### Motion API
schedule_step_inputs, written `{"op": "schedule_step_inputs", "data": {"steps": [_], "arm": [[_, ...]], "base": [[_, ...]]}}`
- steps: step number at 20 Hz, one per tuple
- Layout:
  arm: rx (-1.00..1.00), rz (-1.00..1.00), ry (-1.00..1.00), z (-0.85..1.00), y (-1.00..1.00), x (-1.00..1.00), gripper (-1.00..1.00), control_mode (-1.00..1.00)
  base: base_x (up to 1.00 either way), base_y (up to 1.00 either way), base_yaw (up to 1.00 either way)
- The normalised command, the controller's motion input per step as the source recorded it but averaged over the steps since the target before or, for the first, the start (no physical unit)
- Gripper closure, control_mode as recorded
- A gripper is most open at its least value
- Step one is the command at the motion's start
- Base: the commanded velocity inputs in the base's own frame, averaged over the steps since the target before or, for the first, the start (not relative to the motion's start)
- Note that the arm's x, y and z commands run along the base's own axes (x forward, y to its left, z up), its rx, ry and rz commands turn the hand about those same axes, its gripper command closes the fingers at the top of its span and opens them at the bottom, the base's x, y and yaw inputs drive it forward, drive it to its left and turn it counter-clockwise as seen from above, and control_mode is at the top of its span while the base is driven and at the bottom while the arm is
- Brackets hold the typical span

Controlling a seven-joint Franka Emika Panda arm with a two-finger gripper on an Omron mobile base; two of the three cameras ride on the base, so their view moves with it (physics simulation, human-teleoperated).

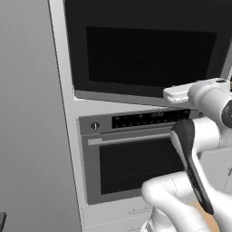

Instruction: Open the microwave, place the bowl with waffle inside the microwave, then close the microwave door and turn it on.

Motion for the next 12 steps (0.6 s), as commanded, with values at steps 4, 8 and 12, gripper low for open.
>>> {"op": "schedule_step_inputs", "data": {"steps": [4, 8, 12], "arm": [[0.0, 0.0, 0.01, 0.0, 0.0, 0.56, -1.0, -1.0], [0.0, 0.0, 0.02, 0.0, 0.0, 0.58, -1.0, -1.0], [0.0, 0.0, 0.02, 0.0, 0.0, 0.54, -1.0, -1.0]], "base": [[0.0, 0.0, 0.0], [0.0, 0.0, 0.0], [0.0, 0.0, 0.0]]}}
